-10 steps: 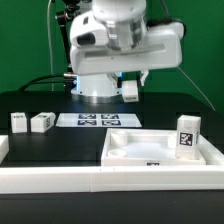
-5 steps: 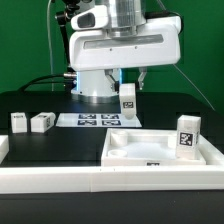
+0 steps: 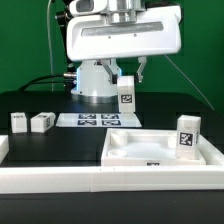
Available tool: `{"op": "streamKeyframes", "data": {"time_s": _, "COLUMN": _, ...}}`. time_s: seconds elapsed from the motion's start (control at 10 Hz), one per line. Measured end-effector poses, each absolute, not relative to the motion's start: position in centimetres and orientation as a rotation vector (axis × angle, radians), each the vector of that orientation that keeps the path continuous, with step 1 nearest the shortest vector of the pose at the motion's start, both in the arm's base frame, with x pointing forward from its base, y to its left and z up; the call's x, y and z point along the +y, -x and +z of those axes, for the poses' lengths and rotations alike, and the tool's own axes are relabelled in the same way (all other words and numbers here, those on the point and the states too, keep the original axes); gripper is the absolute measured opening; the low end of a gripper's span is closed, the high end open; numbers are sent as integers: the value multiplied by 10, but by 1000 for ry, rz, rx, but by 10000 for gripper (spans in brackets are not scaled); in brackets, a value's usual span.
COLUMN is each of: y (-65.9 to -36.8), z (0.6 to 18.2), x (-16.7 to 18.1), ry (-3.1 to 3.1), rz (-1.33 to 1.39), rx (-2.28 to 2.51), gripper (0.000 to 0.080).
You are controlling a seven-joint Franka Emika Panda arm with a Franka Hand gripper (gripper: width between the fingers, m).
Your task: Assemble square table
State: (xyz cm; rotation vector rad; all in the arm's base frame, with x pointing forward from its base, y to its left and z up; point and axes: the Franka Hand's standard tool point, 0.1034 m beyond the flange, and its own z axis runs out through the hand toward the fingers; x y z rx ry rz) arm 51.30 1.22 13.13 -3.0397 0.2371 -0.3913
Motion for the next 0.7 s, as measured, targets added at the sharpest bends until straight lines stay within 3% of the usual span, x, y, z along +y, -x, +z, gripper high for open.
{"op": "streamKeyframes", "data": {"time_s": 0.4, "y": -509, "z": 124, "x": 9, "ry": 3057, "rz": -392, "rx": 174, "gripper": 290}}
{"op": "streamKeyframes", "data": {"time_s": 0.7, "y": -527, "z": 130, "x": -3, "ry": 3069, "rz": -408, "rx": 62, "gripper": 290}}
